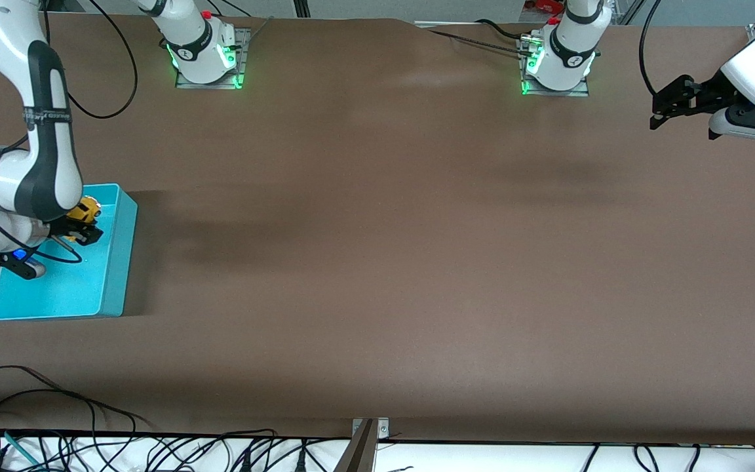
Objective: Wind up and store yellow beetle car
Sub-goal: 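Carry the car with the right gripper into the teal box, then open the right gripper to release the car in the box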
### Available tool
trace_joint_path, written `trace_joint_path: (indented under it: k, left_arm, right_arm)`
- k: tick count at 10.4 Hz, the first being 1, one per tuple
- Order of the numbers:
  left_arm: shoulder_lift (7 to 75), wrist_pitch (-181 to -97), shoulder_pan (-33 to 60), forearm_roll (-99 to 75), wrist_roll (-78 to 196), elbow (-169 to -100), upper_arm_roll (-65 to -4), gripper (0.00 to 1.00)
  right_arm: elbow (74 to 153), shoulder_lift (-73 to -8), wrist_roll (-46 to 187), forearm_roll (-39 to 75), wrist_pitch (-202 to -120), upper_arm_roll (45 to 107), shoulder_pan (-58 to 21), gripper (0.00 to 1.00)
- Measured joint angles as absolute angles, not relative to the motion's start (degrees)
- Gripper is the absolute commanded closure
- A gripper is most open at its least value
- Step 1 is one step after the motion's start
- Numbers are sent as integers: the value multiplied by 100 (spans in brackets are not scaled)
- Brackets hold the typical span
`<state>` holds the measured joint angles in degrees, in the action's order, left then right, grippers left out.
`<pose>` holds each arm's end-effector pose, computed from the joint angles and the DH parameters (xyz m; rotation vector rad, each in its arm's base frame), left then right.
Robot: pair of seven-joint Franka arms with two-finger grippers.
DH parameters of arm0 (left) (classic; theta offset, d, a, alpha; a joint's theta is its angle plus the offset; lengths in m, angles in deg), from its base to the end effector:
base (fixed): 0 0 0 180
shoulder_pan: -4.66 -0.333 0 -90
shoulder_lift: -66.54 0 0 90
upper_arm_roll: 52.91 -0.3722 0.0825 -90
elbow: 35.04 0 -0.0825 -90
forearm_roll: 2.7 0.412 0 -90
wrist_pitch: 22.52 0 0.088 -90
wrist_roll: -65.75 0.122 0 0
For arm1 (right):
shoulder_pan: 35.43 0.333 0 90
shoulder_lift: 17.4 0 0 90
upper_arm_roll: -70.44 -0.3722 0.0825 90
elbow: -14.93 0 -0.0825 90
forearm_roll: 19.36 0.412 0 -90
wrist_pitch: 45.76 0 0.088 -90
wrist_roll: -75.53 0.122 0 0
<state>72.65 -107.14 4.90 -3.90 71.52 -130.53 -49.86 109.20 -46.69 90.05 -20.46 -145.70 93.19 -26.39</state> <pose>0.5300 -0.0349 0.6699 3.1120 -0.2474 -0.1294 0.6622 -0.1311 0.3344 2.7936 -0.6776 -0.5425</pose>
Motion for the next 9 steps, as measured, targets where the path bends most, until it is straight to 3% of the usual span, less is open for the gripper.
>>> trace_joint_path:
  k: [3, 6, 9]
  left_arm:
    - [7265, -10713, 492, -391, 7152, -13052, -4984, 0]
    - [7264, -10711, 492, -391, 7152, -13049, -4983, 0]
    - [7263, -10710, 493, -391, 7152, -13047, -4983, 0]
  right_arm:
    - [11368, -4842, 7090, -2046, -15579, 9327, -3203, 81]
    - [11436, -5231, 6233, -2044, -16085, 9291, -3384, 78]
    - [11447, -5644, 6008, -2044, -16314, 9247, -3387, 67]
